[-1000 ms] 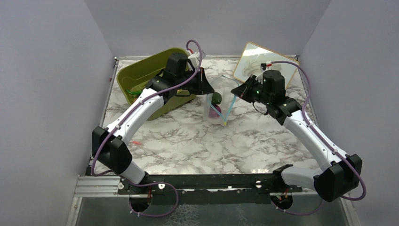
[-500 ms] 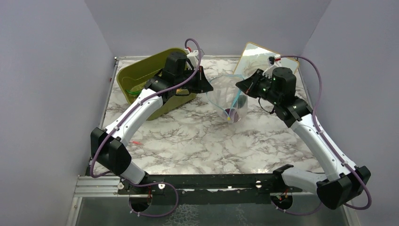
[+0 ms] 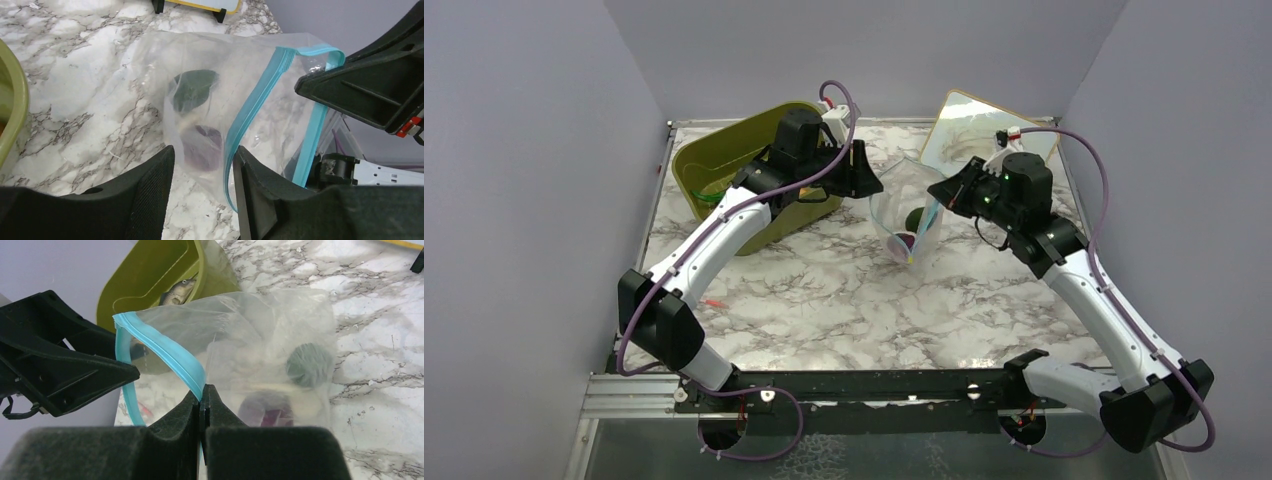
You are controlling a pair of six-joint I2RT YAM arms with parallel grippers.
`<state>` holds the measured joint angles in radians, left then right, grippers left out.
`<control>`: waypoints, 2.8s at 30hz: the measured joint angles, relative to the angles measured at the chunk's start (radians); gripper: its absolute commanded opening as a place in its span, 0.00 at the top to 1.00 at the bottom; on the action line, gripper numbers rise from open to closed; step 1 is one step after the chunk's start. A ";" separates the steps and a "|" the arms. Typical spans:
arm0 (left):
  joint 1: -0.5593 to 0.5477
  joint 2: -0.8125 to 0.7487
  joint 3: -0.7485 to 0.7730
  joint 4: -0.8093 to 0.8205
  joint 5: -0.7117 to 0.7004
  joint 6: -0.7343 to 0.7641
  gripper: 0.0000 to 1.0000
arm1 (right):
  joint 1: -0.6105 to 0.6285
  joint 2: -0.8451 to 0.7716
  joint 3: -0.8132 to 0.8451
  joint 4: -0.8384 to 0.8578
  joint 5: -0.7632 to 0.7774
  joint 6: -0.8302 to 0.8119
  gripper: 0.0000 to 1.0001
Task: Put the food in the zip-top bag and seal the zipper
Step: Pick up the fake fish from the bin.
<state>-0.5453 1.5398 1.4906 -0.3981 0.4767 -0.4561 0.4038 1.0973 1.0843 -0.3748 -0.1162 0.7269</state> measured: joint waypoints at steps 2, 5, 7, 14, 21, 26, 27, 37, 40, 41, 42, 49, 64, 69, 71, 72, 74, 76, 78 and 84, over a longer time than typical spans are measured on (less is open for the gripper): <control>0.000 0.000 0.000 0.001 -0.016 0.016 0.39 | 0.000 -0.012 -0.007 0.000 0.000 0.000 0.99; 0.000 0.000 0.000 0.000 -0.056 0.047 0.26 | 0.000 -0.018 -0.016 0.000 0.000 0.000 0.99; 0.000 0.000 0.003 -0.002 -0.091 0.071 0.21 | 0.000 -0.019 -0.026 -0.002 0.000 -0.001 0.99; 0.000 0.000 0.082 -0.063 -0.226 0.150 0.02 | 0.000 -0.042 -0.052 -0.024 0.000 -0.008 0.99; 0.027 0.032 0.176 -0.127 -0.387 0.249 0.00 | 0.000 -0.069 -0.074 -0.024 0.000 -0.008 0.99; 0.086 0.095 0.191 -0.163 -0.473 0.336 0.03 | 0.000 -0.071 -0.084 -0.024 0.000 -0.008 0.99; 0.102 0.111 0.191 -0.166 -0.493 0.353 0.03 | 0.000 -0.071 -0.087 -0.024 0.000 -0.008 0.99; 0.263 0.304 0.203 -0.162 -0.598 0.522 0.06 | 0.000 -0.039 -0.097 -0.028 -0.028 -0.011 0.99; 0.293 0.352 0.228 -0.160 -0.594 0.564 0.06 | 0.000 -0.010 -0.092 -0.029 -0.027 -0.019 0.99; 0.306 0.374 0.246 -0.160 -0.585 0.576 0.06 | 0.000 0.001 -0.087 -0.031 -0.027 -0.019 0.99; 0.315 0.390 0.262 -0.160 -0.575 0.586 0.06 | 0.000 0.013 -0.079 -0.036 -0.024 -0.019 0.99; 0.354 0.506 0.383 -0.160 -0.537 0.658 0.07 | 0.000 0.036 -0.058 -0.067 0.018 0.026 0.99; 0.369 0.704 0.567 -0.205 -0.599 0.715 0.16 | 0.000 0.212 0.291 -0.502 0.145 0.106 0.99; 0.374 0.703 0.467 -0.196 -0.573 0.729 0.11 | 0.000 0.283 0.375 -0.560 0.148 0.098 0.99; 0.374 0.703 0.434 -0.193 -0.571 0.737 0.11 | 0.000 0.308 0.391 -0.565 0.146 0.093 0.99; 0.373 0.703 0.422 -0.193 -0.572 0.741 0.11 | 0.000 0.319 0.395 -0.566 0.145 0.090 0.99; 0.372 0.703 0.411 -0.194 -0.573 0.747 0.14 | 0.000 0.341 0.403 -0.572 0.140 0.086 0.99; 0.375 0.703 0.411 -0.191 -0.574 0.753 0.16 | 0.000 0.363 0.420 -0.581 0.134 0.079 0.99; 0.376 0.703 0.412 -0.182 -0.573 0.756 0.22 | 0.000 0.385 0.445 -0.586 0.132 0.069 0.99; 0.380 0.703 0.412 -0.174 -0.570 0.758 0.42 | 0.000 0.399 0.478 -0.592 0.130 0.052 0.99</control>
<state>-0.1654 2.2433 1.9022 -0.5720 -0.0937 0.3019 0.4034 1.4963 1.5623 -0.9668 0.0135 0.7788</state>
